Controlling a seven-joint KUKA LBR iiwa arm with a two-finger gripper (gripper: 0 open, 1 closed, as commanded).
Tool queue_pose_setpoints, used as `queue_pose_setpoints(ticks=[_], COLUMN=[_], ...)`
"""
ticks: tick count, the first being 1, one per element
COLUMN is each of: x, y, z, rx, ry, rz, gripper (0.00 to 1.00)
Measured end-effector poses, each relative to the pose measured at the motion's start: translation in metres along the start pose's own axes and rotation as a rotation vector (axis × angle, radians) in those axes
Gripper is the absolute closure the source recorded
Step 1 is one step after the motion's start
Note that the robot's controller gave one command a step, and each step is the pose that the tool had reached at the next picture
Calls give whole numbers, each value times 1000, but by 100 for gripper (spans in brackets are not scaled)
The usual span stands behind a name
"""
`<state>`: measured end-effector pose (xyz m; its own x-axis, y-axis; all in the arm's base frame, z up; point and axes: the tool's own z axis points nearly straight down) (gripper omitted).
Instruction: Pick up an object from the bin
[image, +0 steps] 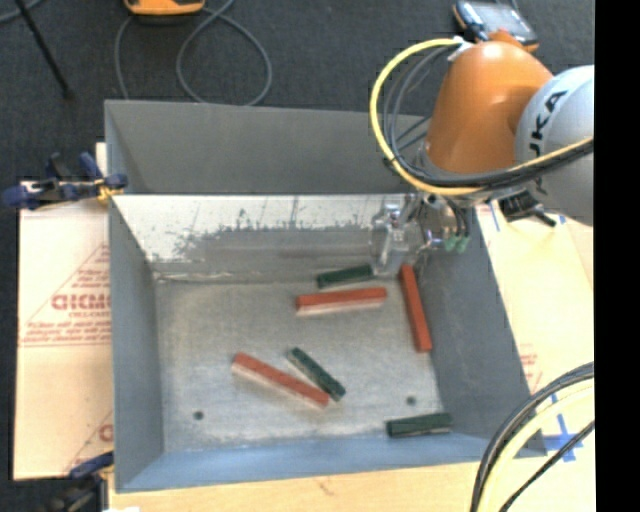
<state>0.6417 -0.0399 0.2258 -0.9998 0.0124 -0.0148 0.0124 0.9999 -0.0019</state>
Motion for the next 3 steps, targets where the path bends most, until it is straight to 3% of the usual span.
queue_pose_setpoints(ticks=[1, 2, 3], x=[2, -12, 12], y=[0, -13, -19], z=[6, -11, 155], rx=[0, -1, -1], ry=[9, 6, 2], rz=[0, 21, -249], gripper=[0, 0, 0])
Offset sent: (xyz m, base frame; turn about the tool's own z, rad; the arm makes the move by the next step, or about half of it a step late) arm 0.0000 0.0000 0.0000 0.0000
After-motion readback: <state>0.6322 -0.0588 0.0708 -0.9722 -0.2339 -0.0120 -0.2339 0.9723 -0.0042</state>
